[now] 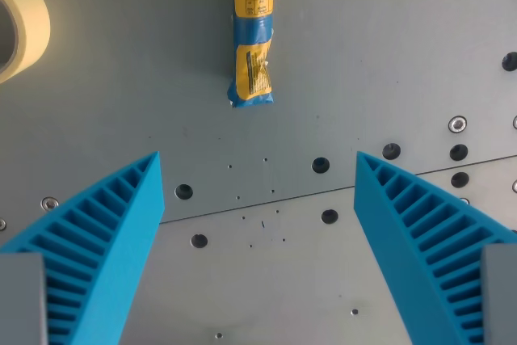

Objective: Move in base positive z

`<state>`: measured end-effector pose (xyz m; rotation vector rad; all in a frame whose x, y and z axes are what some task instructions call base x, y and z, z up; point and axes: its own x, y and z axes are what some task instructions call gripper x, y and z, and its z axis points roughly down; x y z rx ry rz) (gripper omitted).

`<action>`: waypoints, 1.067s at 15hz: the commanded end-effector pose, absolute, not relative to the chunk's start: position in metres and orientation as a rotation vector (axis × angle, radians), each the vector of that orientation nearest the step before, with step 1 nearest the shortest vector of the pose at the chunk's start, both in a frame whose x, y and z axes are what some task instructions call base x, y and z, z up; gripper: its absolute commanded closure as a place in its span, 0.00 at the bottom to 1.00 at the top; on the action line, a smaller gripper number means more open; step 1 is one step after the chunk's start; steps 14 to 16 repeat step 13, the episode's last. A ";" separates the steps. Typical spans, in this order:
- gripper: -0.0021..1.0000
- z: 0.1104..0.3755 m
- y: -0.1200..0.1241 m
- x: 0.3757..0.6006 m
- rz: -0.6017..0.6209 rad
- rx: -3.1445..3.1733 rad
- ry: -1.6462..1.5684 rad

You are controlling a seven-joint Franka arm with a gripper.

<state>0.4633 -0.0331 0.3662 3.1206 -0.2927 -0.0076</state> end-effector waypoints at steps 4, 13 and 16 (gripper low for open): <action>0.00 0.388 -0.033 0.463 -0.002 3.121 -0.294; 0.00 0.433 -0.034 0.465 -0.002 3.121 -0.294; 0.00 0.433 -0.034 0.465 -0.002 3.121 -0.294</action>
